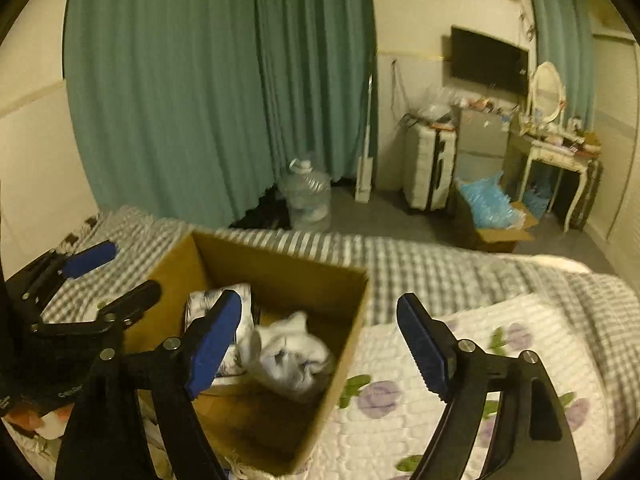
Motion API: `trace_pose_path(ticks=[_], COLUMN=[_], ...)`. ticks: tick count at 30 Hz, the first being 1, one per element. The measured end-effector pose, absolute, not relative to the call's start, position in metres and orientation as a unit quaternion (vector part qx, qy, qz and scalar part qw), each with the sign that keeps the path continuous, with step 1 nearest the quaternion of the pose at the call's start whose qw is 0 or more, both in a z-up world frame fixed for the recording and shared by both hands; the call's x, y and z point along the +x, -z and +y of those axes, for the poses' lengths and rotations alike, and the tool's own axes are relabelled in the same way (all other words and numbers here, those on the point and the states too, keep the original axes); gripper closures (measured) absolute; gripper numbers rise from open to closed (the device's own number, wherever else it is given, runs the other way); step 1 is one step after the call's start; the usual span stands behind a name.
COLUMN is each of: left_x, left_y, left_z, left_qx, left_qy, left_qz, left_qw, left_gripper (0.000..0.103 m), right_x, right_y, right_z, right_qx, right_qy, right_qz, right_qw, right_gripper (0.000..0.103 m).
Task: Organize soft objects
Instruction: 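Release both items into the box and move both tools back to the quilt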
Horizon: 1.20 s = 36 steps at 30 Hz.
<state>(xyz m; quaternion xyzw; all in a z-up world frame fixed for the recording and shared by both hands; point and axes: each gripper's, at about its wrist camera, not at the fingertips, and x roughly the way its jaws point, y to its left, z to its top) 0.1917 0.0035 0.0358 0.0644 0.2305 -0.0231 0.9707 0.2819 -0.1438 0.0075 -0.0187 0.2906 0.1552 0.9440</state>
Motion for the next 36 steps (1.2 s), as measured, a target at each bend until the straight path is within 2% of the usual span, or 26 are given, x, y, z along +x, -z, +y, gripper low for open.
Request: trace_pose_path(ticks=[7, 8, 9, 10, 14, 18, 24, 28, 36], left_x=[0.112, 0.098, 0.084, 0.068, 0.025, -0.005, -0.005, 0.024, 0.056], left_y=[-0.11, -0.121, -0.13, -0.141, -0.168, -0.172, -0.115, -0.046, 0.064], left_z=[0.014, 0.014, 0.017, 0.018, 0.018, 0.015, 0.011, 0.014, 0.027], left_qx=[0.072, 0.072, 0.072, 0.07, 0.075, 0.093, 0.106, 0.083, 0.049], left_qy=[0.017, 0.017, 0.018, 0.019, 0.01, -0.004, 0.006, -0.002, -0.019], left_qz=[0.149, 0.136, 0.126, 0.114, 0.1, 0.119, 0.2, 0.262, 0.321], left_qw=[0.986, 0.988, 0.989, 0.991, 0.992, 0.989, 0.974, 0.962, 0.946], left_gripper=[0.029, 0.026, 0.018, 0.017, 0.017, 0.017, 0.017, 0.017, 0.017], right_x=[0.214, 0.201, 0.188, 0.179, 0.135, 0.094, 0.058, 0.065, 0.104], right_y=[-0.09, -0.103, -0.114, -0.123, -0.146, -0.153, -0.131, -0.081, 0.032], right_z=[-0.155, -0.155, -0.155, -0.154, -0.157, -0.164, -0.161, -0.147, -0.12], right_qx=[-0.034, -0.039, -0.042, -0.043, -0.049, -0.07, -0.076, -0.072, -0.076], right_qy=[-0.14, -0.137, -0.138, -0.14, -0.148, -0.139, -0.149, -0.161, -0.169], right_qz=[0.234, 0.227, 0.222, 0.219, 0.211, 0.201, 0.208, 0.235, 0.331], right_qw=[0.962, 0.963, 0.964, 0.965, 0.965, 0.967, 0.964, 0.956, 0.925], right_gripper=[0.006, 0.006, 0.004, 0.003, 0.001, 0.001, 0.001, 0.001, 0.001])
